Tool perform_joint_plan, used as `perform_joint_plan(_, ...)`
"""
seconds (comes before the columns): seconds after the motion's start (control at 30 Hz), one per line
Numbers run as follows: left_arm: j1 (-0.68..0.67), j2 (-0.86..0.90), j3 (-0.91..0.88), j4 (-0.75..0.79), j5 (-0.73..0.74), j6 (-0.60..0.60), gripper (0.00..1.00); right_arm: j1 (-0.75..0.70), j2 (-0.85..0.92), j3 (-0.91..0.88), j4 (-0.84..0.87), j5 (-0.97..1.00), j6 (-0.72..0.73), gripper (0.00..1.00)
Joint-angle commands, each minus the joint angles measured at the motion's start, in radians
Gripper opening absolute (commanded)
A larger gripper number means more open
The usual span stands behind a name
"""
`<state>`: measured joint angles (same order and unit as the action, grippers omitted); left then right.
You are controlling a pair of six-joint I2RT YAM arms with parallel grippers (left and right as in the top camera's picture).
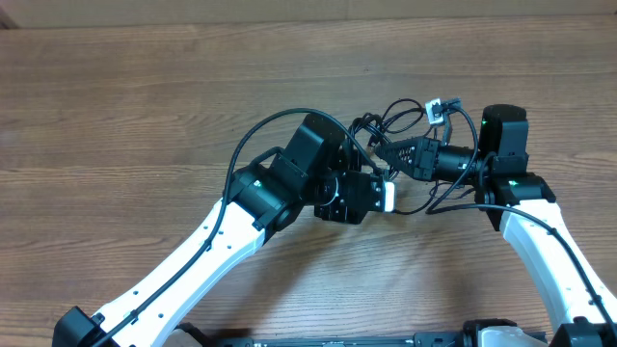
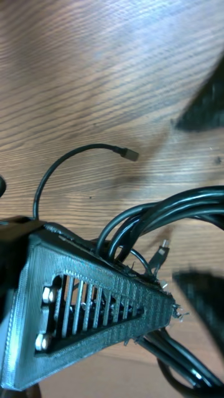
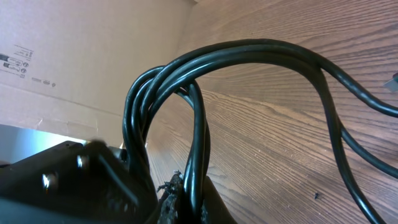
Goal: Untangle cables
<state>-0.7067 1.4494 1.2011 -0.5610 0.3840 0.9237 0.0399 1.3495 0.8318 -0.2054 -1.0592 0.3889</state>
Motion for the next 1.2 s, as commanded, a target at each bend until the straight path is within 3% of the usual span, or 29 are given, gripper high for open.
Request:
perform_joint_plan(0.0,0.0,0.004,0.003,-0.003,-0.002,-0.008,1.0,-0.001,-0.006,0.026,0.009,-0.028,-0.004,0.04)
perform_joint_plan(0.37,0.0,0.004,0.003,-0.006,-0.002,-0.042,0.99,-0.001,-0.006,0.026,0.009,-0.028,-0.004,0.04)
perform_joint_plan(0.5,0.0,0.004,0.003,-0.012,-0.003,-0.042,0.88,-0.001,-0.006,0.026,0.009,-0.028,-0.004,0.04)
perform_joint_plan(0.77,-0.001,0.051,0.003,-0.014,-0.002,-0.042,0.77,-0.001,-0.006,0.026,0.009,-0.028,-0.004,0.04)
perform_joint_plan(1.17,-0.001,0.067,0.003,0.035,0.002,-0.042,0.47,-0.001,-0.006,0.026,0.01,-0.027,-0.004,0.04)
